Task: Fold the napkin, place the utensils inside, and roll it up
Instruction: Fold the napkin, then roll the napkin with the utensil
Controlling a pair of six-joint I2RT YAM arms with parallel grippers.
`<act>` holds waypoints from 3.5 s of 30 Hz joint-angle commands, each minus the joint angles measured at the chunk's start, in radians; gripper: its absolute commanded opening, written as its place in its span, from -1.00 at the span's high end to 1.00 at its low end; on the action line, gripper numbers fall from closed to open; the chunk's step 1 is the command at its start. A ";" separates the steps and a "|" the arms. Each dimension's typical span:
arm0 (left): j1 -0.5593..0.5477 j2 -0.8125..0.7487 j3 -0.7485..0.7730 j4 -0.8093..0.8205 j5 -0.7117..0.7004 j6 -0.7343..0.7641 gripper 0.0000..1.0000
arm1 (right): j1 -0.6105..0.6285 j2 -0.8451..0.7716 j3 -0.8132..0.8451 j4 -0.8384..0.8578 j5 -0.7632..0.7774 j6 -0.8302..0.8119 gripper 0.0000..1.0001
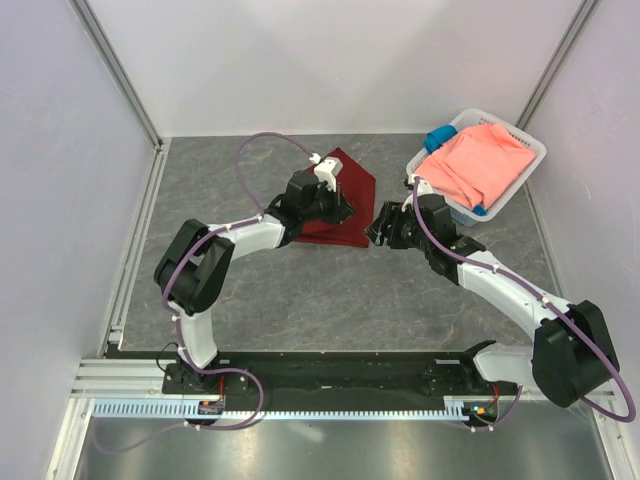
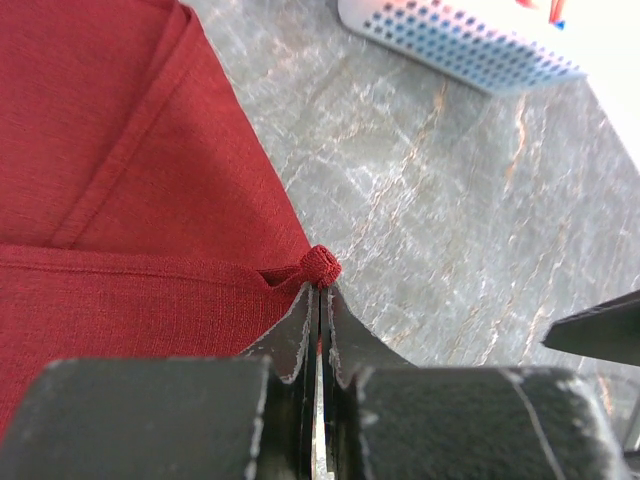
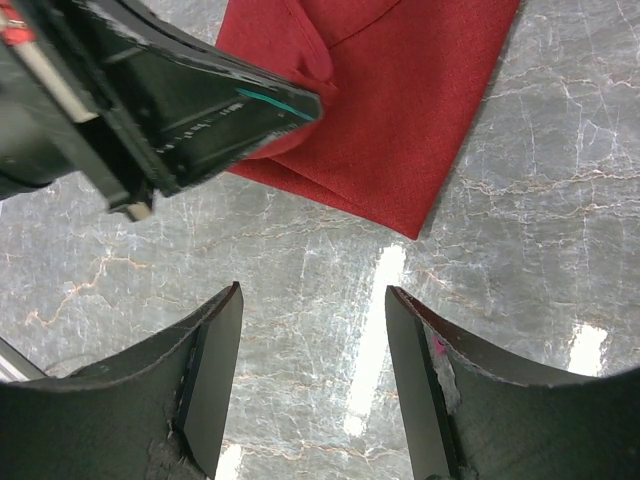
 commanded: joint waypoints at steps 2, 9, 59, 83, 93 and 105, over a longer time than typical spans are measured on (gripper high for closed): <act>-0.014 0.048 0.059 -0.052 -0.004 0.082 0.96 | -0.004 -0.022 -0.008 0.003 0.016 -0.015 -0.34; -0.039 0.092 0.088 -0.103 -0.024 0.110 0.96 | -0.003 -0.019 -0.012 0.003 0.018 -0.013 -0.34; 0.188 -0.489 -0.298 -0.321 -0.191 -0.143 -0.80 | -0.095 0.396 -0.017 0.316 -0.216 0.169 -0.25; 0.292 -0.551 -0.377 -0.321 -0.125 -0.171 -0.81 | -0.124 0.502 -0.017 0.413 -0.188 0.229 -0.25; 0.300 -0.552 -0.378 -0.321 -0.114 -0.168 -0.80 | -0.135 0.530 -0.021 0.463 -0.208 0.261 -0.24; 0.303 -0.547 -0.383 -0.321 -0.103 -0.169 -0.79 | -0.135 0.553 -0.015 0.411 -0.177 0.226 0.26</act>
